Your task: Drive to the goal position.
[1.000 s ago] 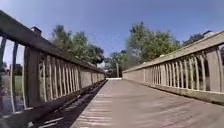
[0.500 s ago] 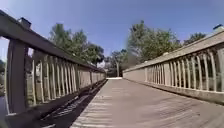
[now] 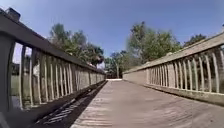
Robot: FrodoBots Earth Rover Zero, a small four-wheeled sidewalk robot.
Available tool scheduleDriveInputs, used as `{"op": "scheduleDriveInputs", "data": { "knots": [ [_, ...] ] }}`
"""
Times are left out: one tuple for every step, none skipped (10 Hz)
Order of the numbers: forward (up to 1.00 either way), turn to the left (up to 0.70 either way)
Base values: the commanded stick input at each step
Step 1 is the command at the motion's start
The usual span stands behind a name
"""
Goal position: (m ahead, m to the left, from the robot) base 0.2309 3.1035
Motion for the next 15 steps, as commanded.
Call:
{"op": "scheduleDriveInputs", "data": {
  "knots": [
    [0.45, 0.02],
    [0.45, 0.02],
    [0.45, 0.02],
    [0.45, 0.02],
    [0.45, 0.02],
    [0.45, 0.02],
    [0.45, 0.02],
    [0.45, 0.02],
    [0.45, 0.02],
    [0.45, 0.02],
    [0.45, 0.02],
    [0.45, 0.02],
    [0.45, 0.02],
    [0.45, 0.02],
    [0.45, 0.02]
  ]
}}
